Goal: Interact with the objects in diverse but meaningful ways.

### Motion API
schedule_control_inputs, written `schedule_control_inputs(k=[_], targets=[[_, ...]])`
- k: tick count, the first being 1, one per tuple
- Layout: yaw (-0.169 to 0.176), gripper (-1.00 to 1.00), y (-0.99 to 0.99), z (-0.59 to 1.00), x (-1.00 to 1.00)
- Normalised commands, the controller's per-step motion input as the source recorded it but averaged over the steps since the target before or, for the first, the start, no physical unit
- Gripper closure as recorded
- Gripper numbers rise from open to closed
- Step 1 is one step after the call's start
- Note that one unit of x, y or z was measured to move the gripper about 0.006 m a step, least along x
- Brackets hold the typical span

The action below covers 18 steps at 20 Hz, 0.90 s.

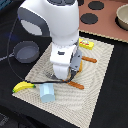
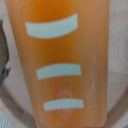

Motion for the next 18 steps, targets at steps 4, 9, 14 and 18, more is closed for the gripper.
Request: schedule_control_inputs(k=[4,9,14,18], targets=[[-0.017,1.00,0.22,0.00,0.43],[-0.018,1.00,0.21,0.00,0.43],[-0.015,1.00,0.21,0.15,0.35],[-0.010,1.00,0.22,0.96,-0.15]])
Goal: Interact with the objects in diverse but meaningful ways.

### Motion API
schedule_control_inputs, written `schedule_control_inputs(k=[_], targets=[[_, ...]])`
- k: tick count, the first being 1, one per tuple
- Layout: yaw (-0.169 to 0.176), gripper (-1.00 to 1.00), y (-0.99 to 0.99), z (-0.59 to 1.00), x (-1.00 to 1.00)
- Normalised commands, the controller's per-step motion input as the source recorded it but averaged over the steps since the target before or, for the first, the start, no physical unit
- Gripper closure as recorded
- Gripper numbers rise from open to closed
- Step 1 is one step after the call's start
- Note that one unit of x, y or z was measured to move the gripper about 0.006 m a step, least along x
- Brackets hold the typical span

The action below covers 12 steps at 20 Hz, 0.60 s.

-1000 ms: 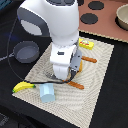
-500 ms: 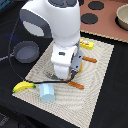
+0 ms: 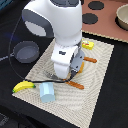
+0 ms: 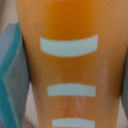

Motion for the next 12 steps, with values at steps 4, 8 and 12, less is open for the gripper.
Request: schedule_control_inputs(k=[4,8,12], targets=[[-0.005,1.00,0.25,1.00,-0.29],[0.000,1.00,0.28,1.00,-0.21],[0.000,1.00,0.33,0.78,-0.22]])
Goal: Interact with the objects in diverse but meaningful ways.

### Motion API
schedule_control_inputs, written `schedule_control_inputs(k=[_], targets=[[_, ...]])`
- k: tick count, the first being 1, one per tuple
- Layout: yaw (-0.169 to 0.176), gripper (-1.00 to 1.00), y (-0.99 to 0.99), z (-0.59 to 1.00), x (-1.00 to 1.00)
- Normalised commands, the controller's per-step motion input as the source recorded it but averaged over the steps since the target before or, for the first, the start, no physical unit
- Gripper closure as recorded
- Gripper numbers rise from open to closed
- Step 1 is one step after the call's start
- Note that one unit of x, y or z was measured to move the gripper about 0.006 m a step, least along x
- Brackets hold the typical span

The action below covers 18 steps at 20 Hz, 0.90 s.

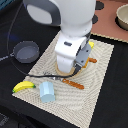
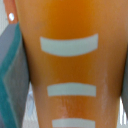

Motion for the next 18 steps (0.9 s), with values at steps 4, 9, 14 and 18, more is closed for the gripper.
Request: schedule_control_inputs(k=[4,9,14,18], targets=[[0.000,1.00,0.45,0.09,-0.39],[0.000,1.00,0.43,-0.17,-0.79],[0.000,1.00,0.43,-0.25,-0.96],[0.000,1.00,0.41,-0.35,-1.00]])
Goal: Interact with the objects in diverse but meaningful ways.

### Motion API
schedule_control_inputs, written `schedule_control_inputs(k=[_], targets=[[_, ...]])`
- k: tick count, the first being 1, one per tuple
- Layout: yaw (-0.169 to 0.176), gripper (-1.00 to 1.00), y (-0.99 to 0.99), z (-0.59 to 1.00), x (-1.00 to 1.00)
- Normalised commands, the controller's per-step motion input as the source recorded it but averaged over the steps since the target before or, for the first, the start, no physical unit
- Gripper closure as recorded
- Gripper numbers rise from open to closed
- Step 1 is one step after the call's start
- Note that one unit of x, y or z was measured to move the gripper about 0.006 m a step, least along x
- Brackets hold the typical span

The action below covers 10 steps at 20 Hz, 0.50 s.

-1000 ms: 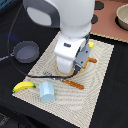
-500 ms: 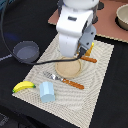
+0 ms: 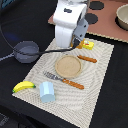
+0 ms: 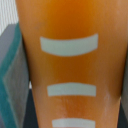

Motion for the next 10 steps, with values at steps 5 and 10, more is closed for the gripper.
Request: schedule_control_inputs(k=[5,10], targets=[[0.000,1.00,0.46,-0.37,-1.00],[0.000,1.00,0.48,-0.33,-0.96]])
